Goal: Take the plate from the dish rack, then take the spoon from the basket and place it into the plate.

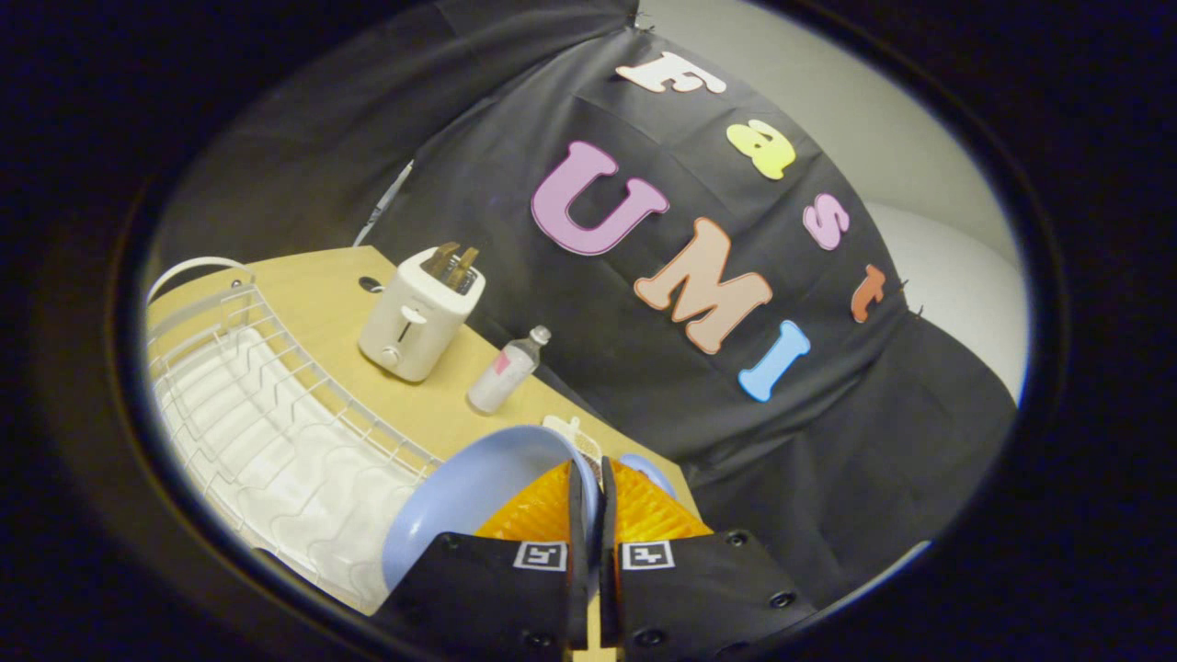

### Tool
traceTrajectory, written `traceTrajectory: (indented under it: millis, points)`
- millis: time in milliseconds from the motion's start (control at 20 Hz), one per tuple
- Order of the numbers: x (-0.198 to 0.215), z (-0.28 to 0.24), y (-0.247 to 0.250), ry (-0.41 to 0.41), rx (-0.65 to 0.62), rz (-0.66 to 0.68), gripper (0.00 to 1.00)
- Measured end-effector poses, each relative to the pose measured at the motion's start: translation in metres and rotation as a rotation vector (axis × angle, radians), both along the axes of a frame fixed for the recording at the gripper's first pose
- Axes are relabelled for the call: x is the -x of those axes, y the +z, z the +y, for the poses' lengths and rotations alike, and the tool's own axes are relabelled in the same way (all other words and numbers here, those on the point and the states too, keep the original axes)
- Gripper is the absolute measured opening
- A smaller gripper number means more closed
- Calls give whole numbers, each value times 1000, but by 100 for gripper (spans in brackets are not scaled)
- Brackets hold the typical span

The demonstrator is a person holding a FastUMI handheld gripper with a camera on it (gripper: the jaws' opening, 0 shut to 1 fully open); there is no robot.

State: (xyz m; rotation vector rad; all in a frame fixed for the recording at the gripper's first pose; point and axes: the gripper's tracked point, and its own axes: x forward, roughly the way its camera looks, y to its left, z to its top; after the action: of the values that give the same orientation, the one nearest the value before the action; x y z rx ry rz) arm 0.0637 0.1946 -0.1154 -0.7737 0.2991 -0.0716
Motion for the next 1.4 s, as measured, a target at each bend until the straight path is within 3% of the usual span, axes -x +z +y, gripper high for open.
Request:
traceTrajectory:
  millis: [400,900,1150,1400]
  points:
    - [6,-31,32,-3,-109,-6,7]
    - [44,-156,62,-127,-230,-22,7]
    - [57,-198,64,-109,-289,-41,7]
    - [75,-219,36,-89,-354,5,7]
